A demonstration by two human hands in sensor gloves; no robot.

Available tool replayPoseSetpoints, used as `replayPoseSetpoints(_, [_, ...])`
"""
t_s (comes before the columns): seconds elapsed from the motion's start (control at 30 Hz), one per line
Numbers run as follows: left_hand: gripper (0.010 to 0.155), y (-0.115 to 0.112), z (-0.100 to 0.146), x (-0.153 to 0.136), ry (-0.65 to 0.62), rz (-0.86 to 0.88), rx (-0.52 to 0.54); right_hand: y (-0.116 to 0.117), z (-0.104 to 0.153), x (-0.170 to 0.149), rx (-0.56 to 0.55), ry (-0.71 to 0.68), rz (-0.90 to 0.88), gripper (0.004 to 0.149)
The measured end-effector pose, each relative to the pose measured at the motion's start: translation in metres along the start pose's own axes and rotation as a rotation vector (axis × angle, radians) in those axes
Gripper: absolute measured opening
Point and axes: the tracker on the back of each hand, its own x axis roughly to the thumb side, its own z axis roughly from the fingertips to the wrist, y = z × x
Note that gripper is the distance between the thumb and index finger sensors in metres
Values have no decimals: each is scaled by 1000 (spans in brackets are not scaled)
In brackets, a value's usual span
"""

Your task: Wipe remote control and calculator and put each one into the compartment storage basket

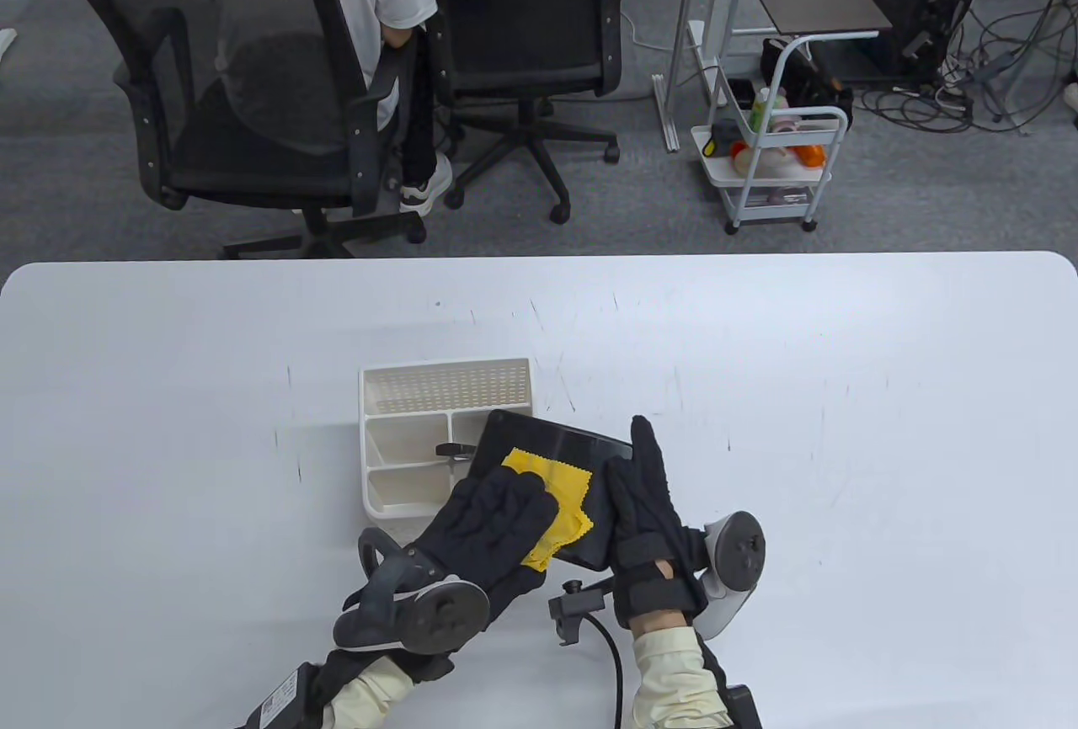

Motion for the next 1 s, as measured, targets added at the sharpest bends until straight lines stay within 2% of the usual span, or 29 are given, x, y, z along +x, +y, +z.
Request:
replayPoseSetpoints(0.1, [64,-1,1,-2,-2,-99,21,-2,1,1,-24,-5,-23,65])
replayPoseSetpoints(0.17, [74,-6,1,-4,25,-155,4,2,2,0,-19,-4,-22,65])
replayPoseSetpoints(0.27, [83,-11,1,-9,91,-298,-18,13,5,-1,39,-7,4,65])
replayPoseSetpoints(0.4, [76,-2,4,-18,153,-285,55,29,8,-2,133,-11,2,65])
replayPoseSetpoints(0.5, [69,6,8,-19,120,-304,164,33,8,-1,133,-22,-32,66])
replayPoseSetpoints(0.63, [60,20,10,-19,114,-328,235,33,9,-1,160,-34,-25,69])
replayPoseSetpoints(0.73, [57,32,14,-26,143,-245,293,37,9,0,212,-59,-33,73])
replayPoseSetpoints(0.83, [54,44,20,-40,218,-60,348,40,10,3,233,-85,-5,79])
replayPoseSetpoints(0.93, [54,49,26,-56,274,122,362,38,10,8,220,-120,47,84])
replayPoseSetpoints(1.0, [54,49,28,-64,304,274,333,37,10,11,219,-139,89,86])
